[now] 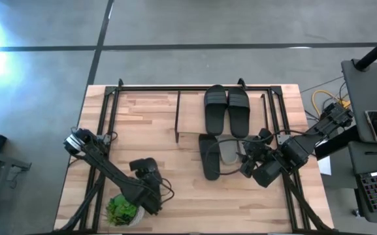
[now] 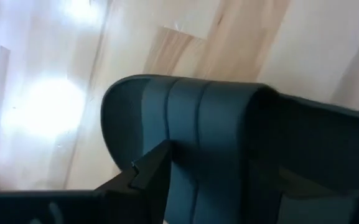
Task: Pick and place slides into the shelf
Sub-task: Put the black slide under the shelf
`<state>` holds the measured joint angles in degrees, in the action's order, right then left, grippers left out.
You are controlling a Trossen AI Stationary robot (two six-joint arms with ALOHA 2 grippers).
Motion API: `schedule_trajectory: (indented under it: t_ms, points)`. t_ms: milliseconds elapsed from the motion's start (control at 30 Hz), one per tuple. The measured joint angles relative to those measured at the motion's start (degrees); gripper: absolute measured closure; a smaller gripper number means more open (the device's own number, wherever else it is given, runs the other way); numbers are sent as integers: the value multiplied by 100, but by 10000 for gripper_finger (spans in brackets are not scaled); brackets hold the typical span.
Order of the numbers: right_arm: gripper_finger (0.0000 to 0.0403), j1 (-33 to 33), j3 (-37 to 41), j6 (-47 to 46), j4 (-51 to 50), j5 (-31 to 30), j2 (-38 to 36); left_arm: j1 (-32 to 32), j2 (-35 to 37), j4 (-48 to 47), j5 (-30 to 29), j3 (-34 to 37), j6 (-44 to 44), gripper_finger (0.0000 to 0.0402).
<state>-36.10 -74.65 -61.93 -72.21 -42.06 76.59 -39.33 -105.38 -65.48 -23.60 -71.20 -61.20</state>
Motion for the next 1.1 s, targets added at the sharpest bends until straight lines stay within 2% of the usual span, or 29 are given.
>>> schedule_trajectory:
  t_ms: [133, 267, 433, 500, 567, 667, 800, 1000, 1100]
  points:
    - [193, 0, 0, -27, 3, 0, 1, 23, 10, -9, -133, 162, 4, 262]
    - [193, 0, 0, -134, 6, -2, 0, 72, 19, -270, -570, 201, 30, 275]
    - [193, 0, 0, -261, 5, -2, 0, 237, 13, -253, -735, 323, 204, 338]
    - [193, 0, 0, -261, 5, -2, 1, 281, 11, -279, -901, 344, 329, 375]
    - [193, 0, 0, -263, 5, -2, 1, 363, 30, -123, -1100, 323, 550, 393]
    - [193, 0, 0, -290, 6, -2, 1, 470, 204, 690, -1307, 247, 1350, 397]
    - [193, 0, 0, -308, 5, -2, 0, 699, 323, 2220, -1504, 221, 2879, 400]
    - [193, 0, 0, -411, 5, -4, -1, 1512, 187, 2721, -1787, 242, 3980, 400]
    - [193, 0, 0, -409, 3, -4, -1, 1830, 159, 3352, -1811, 245, 4658, 401]
